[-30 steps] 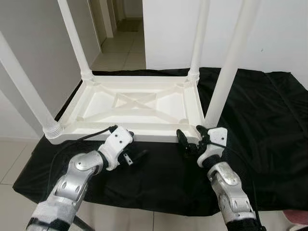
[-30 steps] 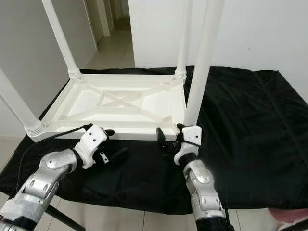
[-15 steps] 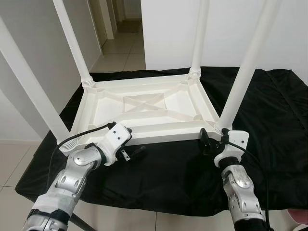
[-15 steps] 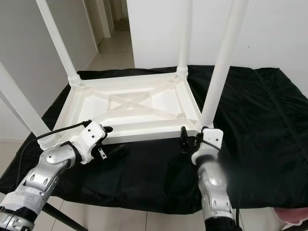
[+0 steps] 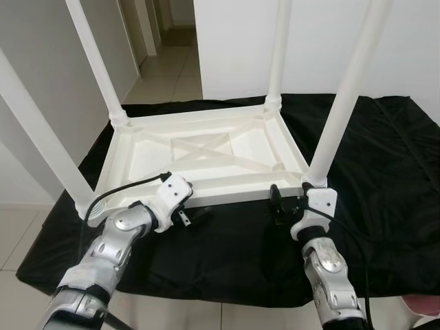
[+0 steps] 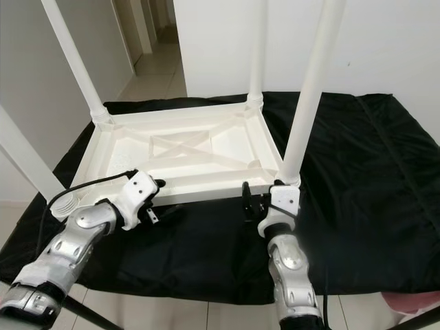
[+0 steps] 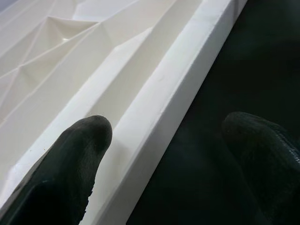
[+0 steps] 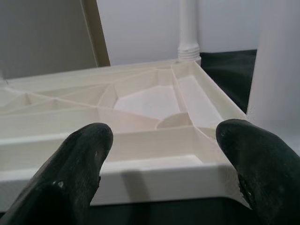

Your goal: Building children table

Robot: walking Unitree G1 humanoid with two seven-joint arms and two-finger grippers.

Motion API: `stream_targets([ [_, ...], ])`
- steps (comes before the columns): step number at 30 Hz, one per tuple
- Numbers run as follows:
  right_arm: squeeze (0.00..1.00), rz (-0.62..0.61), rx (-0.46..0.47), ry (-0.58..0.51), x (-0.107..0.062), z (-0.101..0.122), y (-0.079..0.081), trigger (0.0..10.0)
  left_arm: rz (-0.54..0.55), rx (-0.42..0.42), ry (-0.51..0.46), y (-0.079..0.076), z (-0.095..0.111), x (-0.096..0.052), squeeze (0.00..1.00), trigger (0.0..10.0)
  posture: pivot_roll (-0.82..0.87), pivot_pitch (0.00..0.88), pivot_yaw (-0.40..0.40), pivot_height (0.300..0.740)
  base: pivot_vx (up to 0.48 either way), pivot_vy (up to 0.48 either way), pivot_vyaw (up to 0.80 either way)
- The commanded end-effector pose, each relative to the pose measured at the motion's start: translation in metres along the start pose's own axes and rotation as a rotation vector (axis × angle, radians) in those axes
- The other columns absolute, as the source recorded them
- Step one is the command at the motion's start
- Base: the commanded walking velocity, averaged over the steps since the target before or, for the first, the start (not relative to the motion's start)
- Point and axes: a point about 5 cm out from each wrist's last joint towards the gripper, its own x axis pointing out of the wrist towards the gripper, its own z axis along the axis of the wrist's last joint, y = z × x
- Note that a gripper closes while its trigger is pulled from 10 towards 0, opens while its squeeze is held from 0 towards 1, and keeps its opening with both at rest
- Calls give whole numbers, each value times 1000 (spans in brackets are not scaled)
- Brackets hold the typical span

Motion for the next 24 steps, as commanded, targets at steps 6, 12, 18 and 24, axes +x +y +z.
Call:
stream_targets([
  [6, 0, 16, 7, -28, 2, 6, 8, 10000, 142, -36, 71, 12, -10, 7, 0, 10000, -115, 21, 112, 740, 0, 0, 0],
  [12, 0, 16, 11, -31, 5, 7, 10, 10000, 149, -63, 79, 14, -9, 17, 0, 10000, -113, 28, 117, 740, 0, 0, 0],
  [18, 0, 14, 14, -35, 7, 8, 11, 10000, 147, -69, 82, 15, -7, 24, 0, 10000, -110, 28, 117, 740, 0, 0, 0],
  [24, 0, 18, 13, -29, 8, 7, 13, 10000, 176, -112, 106, 20, -13, 23, 0, 10000, -109, 32, 115, 740, 0, 0, 0],
])
